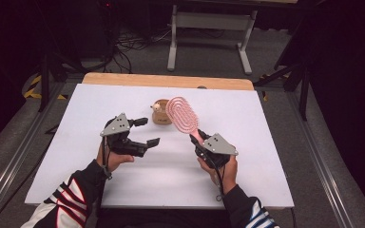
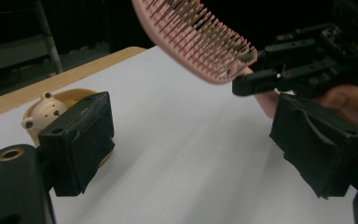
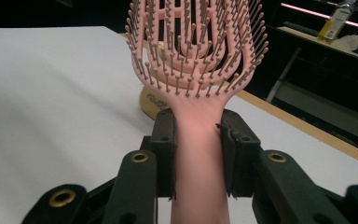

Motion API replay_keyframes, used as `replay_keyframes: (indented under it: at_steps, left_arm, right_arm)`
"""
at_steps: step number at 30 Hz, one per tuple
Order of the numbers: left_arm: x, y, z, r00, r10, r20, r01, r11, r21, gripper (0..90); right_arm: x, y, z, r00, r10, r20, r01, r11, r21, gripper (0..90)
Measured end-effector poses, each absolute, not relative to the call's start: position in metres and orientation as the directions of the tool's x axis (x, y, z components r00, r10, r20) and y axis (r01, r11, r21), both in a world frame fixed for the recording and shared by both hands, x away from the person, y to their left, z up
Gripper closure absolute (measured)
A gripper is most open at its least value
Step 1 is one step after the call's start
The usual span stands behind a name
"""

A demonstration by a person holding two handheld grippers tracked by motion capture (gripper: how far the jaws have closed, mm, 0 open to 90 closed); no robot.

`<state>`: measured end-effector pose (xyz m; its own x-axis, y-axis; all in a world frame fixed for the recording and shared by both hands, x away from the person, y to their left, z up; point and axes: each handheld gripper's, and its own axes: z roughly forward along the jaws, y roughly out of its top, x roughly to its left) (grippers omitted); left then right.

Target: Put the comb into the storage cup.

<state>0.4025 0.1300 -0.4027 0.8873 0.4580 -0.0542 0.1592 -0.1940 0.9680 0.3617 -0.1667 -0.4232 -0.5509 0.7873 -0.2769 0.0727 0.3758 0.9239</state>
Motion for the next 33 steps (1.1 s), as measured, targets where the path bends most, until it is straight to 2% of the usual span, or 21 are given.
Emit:
replay_keyframes:
  at_steps: [5, 14, 17, 19, 28, 30, 33]
  left_arm:
    - [0.405, 0.118, -0.402, 0.893, 0.436, -0.112, 0.206, -0.173, 0.963, 14.2]
    - [0.408, 0.105, -0.404, 0.890, 0.432, -0.142, 0.231, -0.159, 0.960, 20.6]
    - [0.412, 0.104, -0.404, 0.880, 0.426, -0.210, 0.274, -0.096, 0.957, 26.4]
    - [0.415, 0.103, -0.404, 0.878, 0.412, -0.242, 0.292, -0.061, 0.955, 26.8]
    - [0.417, 0.103, -0.404, 0.887, 0.369, -0.278, 0.295, 0.011, 0.955, 47.2]
    - [0.414, 0.103, -0.402, 0.899, 0.346, -0.268, 0.278, 0.022, 0.960, 54.3]
    - [0.408, 0.102, -0.400, 0.912, 0.341, -0.227, 0.236, 0.016, 0.972, 59.1]
  right_arm:
    - [0.358, -0.151, -0.426, -0.566, 0.771, -0.292, 0.046, 0.383, 0.922, 69.7]
    - [0.354, -0.135, -0.428, -0.570, 0.761, -0.310, 0.018, 0.389, 0.921, 69.7]
    - [0.353, -0.132, -0.427, -0.555, 0.770, -0.315, 0.007, 0.383, 0.924, 69.8]
    - [0.352, -0.131, -0.428, -0.552, 0.771, -0.318, 0.002, 0.382, 0.924, 69.8]
    - [0.349, -0.127, -0.429, -0.540, 0.769, -0.342, -0.016, 0.397, 0.918, 69.9]
    - [0.348, -0.126, -0.429, -0.544, 0.767, -0.340, -0.017, 0.395, 0.919, 69.9]
    - [0.349, -0.125, -0.430, -0.548, 0.765, -0.338, -0.007, 0.400, 0.917, 69.8]
